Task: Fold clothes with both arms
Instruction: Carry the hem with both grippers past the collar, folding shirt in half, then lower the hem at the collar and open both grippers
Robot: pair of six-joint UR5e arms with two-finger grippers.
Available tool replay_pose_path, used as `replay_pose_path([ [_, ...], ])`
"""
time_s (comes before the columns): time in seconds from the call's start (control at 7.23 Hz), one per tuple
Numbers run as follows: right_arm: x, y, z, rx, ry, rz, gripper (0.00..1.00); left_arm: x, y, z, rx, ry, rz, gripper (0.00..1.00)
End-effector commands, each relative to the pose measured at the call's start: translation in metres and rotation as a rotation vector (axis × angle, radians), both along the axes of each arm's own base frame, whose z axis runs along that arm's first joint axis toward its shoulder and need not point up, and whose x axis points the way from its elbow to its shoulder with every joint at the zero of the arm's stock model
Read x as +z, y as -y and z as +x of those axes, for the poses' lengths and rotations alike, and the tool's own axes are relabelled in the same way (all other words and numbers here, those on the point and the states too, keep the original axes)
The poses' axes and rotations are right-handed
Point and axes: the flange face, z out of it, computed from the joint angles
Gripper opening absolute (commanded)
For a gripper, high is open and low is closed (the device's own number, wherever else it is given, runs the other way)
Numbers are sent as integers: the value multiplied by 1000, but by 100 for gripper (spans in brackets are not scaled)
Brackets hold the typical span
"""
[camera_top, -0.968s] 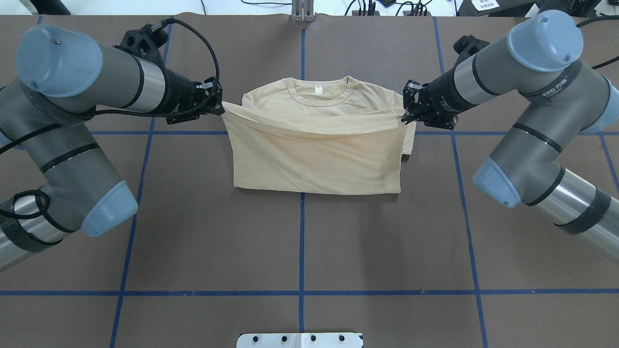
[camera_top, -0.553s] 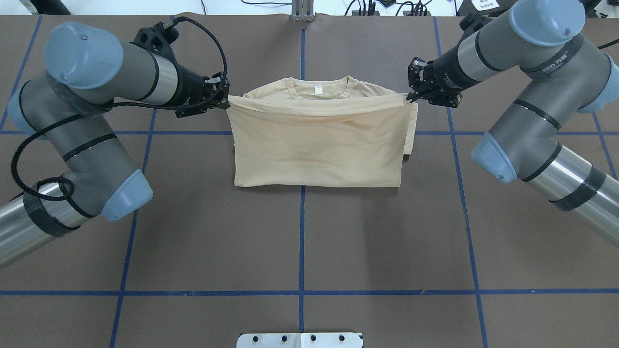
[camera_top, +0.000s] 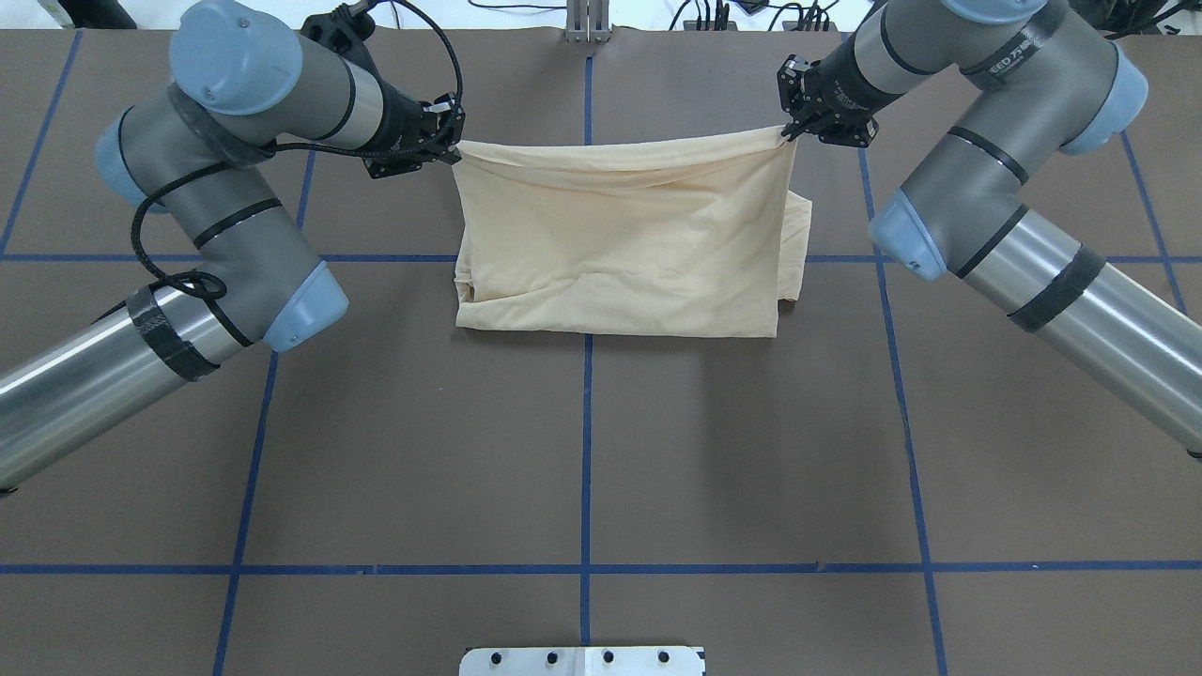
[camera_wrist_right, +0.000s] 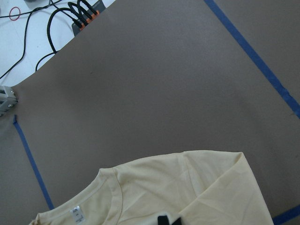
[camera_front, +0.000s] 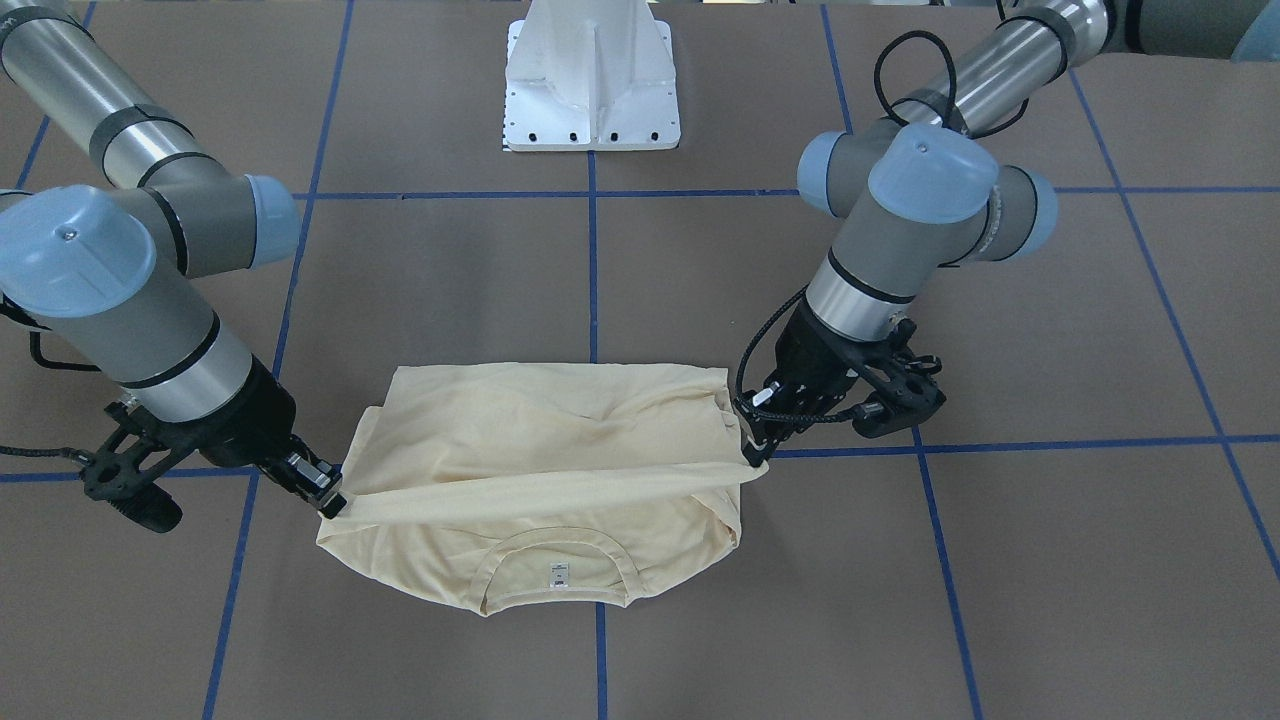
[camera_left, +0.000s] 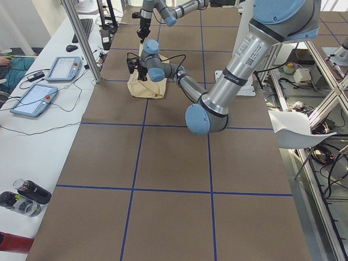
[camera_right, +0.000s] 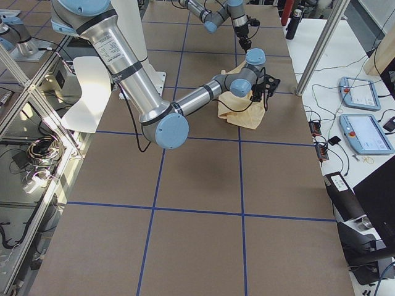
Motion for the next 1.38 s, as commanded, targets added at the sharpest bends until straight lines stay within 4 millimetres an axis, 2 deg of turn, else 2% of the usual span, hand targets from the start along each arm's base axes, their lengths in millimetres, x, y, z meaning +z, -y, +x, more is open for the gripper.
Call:
replay_pose_path([
  [0.0,27,11,-12,-2,5,12,0,11,31,18,-42,3,12,0],
  [0.14,31,9,-19,-11,0,5,0,15,34,22,-42,10,3,0],
  [0.41,46,-5,-52,-51,-22,-15,0,21,45,35,-68,18,11,0],
  [0.55,55,-10,-61,-60,-35,-25,0,23,39,46,-55,18,10,0],
  [0.69,65,-11,-60,-64,-46,-32,0,27,32,56,-47,16,-10,0],
  [0.97,72,-9,-59,-69,-57,-30,0,40,29,80,-78,53,-18,0],
  [1.24,80,-2,-57,-31,-91,-21,0,53,28,84,-78,72,-29,0],
])
